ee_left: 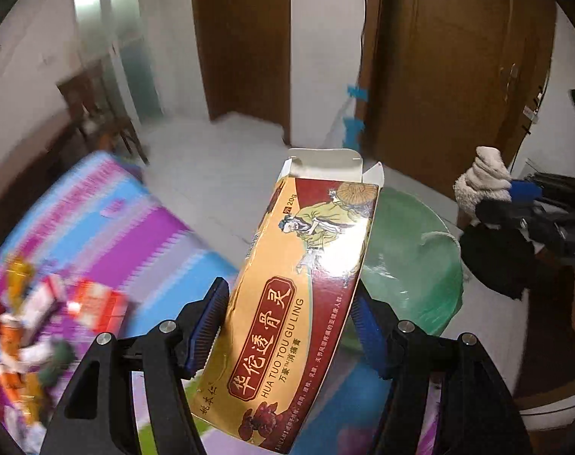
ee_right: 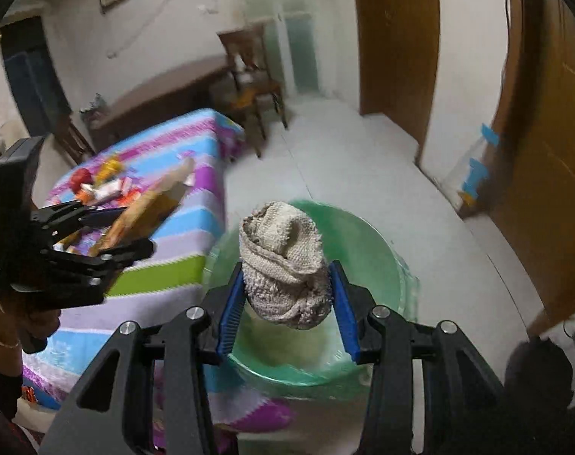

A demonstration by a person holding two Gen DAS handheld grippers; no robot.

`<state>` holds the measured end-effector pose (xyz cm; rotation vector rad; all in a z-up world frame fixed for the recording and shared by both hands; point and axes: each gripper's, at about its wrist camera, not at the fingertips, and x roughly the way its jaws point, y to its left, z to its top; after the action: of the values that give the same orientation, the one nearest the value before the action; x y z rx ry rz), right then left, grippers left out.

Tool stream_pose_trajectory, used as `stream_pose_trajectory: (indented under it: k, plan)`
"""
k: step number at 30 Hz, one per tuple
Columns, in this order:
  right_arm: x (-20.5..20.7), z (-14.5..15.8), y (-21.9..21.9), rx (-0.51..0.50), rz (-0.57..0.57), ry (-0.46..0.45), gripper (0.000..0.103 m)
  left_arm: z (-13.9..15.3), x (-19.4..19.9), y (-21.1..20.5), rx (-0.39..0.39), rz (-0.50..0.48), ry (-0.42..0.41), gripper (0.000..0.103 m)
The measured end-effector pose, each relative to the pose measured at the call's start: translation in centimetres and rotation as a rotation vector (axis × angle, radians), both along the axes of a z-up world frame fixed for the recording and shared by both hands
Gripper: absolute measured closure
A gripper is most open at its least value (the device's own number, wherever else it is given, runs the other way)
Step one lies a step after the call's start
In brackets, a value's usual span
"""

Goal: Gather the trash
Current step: 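Carry both items to the green bin and open both tools to drop them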

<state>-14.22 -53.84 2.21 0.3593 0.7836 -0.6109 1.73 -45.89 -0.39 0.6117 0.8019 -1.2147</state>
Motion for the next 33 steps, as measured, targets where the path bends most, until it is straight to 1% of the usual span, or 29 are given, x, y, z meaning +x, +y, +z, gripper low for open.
stream_pose_trajectory:
  k: [1, 3, 4, 9, 11, 15, 22, 24, 27, 33]
  plan:
    - [0.0, -0.5, -0.7, 0.014, -0.010, 0.023, 0.061, -0.7, -0.4, -1.4, 0.023, 0.000, 0.015, 0.038]
    - [0.2, -1.4, -1.9, 0.035, -0.027, 0.067, 0.061, -2.1, -1.1, -4.0, 0.064, -0.003, 0.014, 0.038]
    - [0.2, -2.0, -1.8, 0.038, -0.036, 0.081, 0.061, -2.6, -1.3, -5.1, 0.078, -0.007, 0.021, 0.038]
    - [0.6, -2.9, -2.8, 0.057, -0.060, 0.138, 0.061, -4.3, -2.2, -8.2, 0.115, -0.005, 0.048, 0.038]
    - [0.9, -3.3, -3.0, 0.068, -0.062, 0.154, 0.061, -4.8, -1.8, -8.4, 0.127, -0.001, 0.077, 0.038]
    - [1.6, -4.2, -3.8, 0.089, -0.055, 0.183, 0.061, -6.2, -1.7, -9.7, 0.154, 0.018, 0.089, 0.038]
    - [1.9, -5.0, -4.8, 0.120, -0.055, 0.180, 0.060, -7.6, -0.9, -10.0, 0.156, 0.063, 0.117, 0.038]
    - [2.0, -5.0, -5.0, 0.126, -0.055, 0.180, 0.060, -7.5, -0.4, -9.2, 0.149, 0.080, 0.122, 0.038]
    - [2.1, -5.1, -5.0, 0.129, -0.052, 0.189, 0.060, -7.4, 0.3, -9.4, 0.147, 0.089, 0.136, 0.037]
    - [2.2, -5.7, -5.1, 0.141, -0.050, 0.207, 0.060, -6.7, 0.6, -9.8, 0.143, 0.093, 0.137, 0.037]
